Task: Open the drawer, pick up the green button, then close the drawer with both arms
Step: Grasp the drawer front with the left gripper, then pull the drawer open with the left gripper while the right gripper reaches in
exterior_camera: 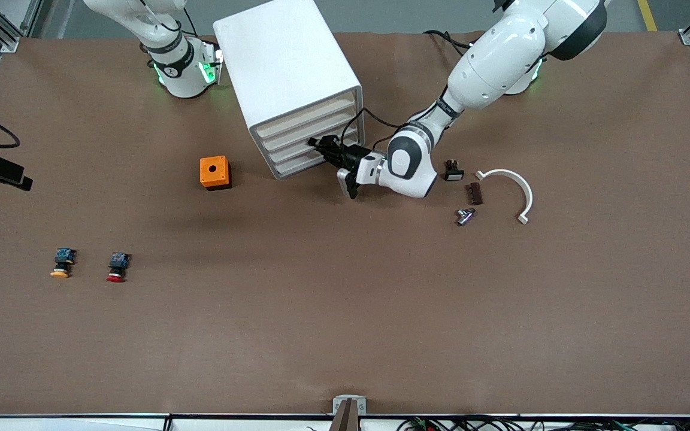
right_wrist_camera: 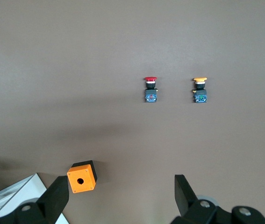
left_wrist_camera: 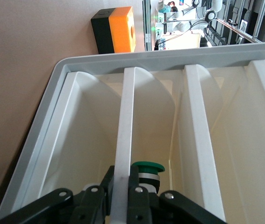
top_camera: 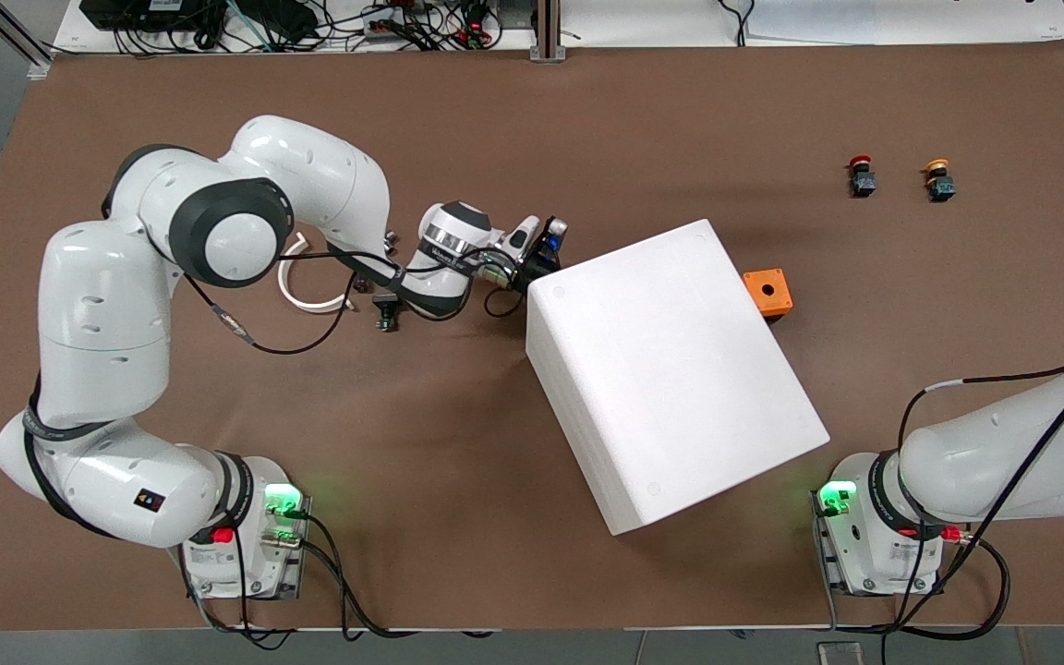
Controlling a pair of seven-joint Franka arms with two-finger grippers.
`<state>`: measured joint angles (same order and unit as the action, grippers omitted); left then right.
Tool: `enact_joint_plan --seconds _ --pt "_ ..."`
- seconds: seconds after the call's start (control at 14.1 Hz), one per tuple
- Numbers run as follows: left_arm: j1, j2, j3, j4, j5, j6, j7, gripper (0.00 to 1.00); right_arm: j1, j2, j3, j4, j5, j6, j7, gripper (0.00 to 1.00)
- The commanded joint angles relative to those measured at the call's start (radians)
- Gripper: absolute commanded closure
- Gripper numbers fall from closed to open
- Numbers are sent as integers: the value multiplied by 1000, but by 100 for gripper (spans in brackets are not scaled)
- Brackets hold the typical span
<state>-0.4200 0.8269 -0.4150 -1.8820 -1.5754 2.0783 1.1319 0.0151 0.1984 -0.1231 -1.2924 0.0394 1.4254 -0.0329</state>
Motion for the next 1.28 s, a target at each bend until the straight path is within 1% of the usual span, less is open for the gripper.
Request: enact_joint_plan --seconds 0.0,0.43,0.57,0.78,0.92,1.06,1.13,1.21 --pt "3 34 1 29 -29 -3 22 100 -9 6 10 21 -9 -6 -7 0" --pt "49 46 33 87 -23 -4 -12 100 0 12 16 21 0 -2 2 0" --pt "49 49 76 116 -18 -4 -29 100 8 13 19 19 5 16 8 0" --pt "59 66 117 144 -3 -15 -37 100 63 19 19 18 8 64 152 0" --pt "82 70 120 146 3 -56 -38 100 100 29 19 15 5 113 256 0" --pt "83 70 125 150 3 -57 -52 100 153 52 19 10 4 168 399 0" --pt "84 69 125 150 3 -57 -58 100 160 56 19 10 5 187 454 0" --pt "89 67 125 150 3 -57 -61 100 173 65 19 10 7 188 473 0"
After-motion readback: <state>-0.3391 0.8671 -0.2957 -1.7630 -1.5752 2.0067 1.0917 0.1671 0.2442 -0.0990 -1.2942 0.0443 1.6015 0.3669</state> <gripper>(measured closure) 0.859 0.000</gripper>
